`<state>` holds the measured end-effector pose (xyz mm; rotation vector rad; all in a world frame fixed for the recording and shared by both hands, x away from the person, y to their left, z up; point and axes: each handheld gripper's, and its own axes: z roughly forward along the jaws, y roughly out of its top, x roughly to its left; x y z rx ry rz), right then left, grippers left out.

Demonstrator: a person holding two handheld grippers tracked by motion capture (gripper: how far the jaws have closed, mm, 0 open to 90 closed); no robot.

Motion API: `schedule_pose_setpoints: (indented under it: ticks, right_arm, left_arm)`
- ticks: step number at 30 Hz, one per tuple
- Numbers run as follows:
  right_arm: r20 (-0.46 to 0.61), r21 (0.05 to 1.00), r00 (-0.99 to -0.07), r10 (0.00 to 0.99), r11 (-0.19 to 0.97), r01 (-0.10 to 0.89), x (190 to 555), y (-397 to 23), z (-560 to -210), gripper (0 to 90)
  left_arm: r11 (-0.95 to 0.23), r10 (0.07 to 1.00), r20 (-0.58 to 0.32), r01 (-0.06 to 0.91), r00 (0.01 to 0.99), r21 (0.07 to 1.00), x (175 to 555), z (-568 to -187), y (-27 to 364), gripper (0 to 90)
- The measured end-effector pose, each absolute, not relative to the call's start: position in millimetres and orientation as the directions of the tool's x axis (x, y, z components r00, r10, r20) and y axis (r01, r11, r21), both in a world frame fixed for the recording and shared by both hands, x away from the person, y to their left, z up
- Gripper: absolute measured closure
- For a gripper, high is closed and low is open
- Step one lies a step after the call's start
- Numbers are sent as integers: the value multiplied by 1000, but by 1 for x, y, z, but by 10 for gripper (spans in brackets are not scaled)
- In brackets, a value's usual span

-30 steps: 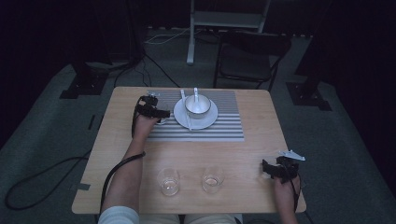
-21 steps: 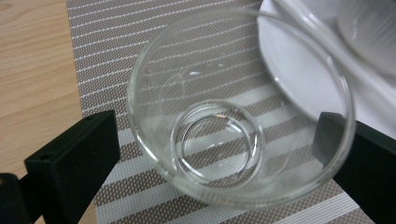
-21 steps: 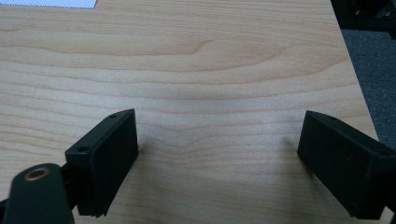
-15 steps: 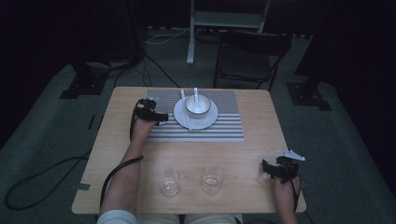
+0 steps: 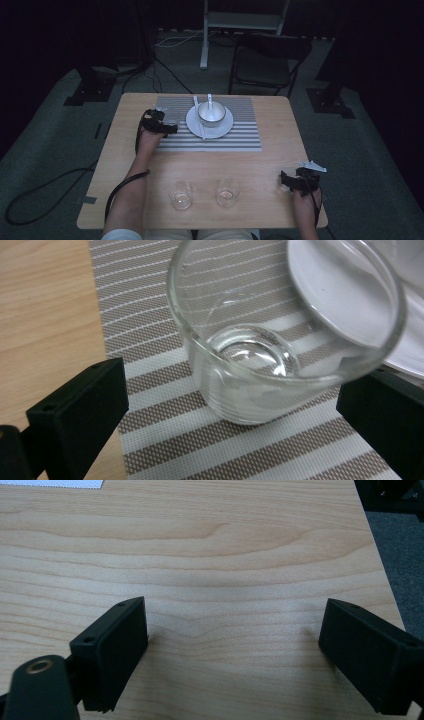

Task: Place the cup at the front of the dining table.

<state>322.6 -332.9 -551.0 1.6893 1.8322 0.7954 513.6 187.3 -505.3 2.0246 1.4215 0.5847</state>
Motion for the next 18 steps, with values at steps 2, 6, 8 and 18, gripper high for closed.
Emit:
schedule_pose_setpoints:
  ticks: [2, 6, 8, 18]
  right_arm:
    - [15, 721, -88, 996, 50, 691, 323, -333, -551, 117]
    - [15, 721, -87, 996, 50, 691, 323, -333, -551, 117]
    - [15, 721, -88, 996, 50, 691, 323, -333, -551, 117]
    - [15, 721, -87, 996, 50, 691, 323, -333, -551, 117]
  left_arm:
    - [-271, 936, 20, 685, 351, 676, 510, -508, 188, 8]
    - [-263, 936, 6, 688, 352, 676, 505, -511, 191, 8]
    - [-272, 932, 6, 688, 363, 673, 502, -512, 192, 8]
    - [-268, 931, -1, 687, 365, 675, 488, -516, 201, 8]
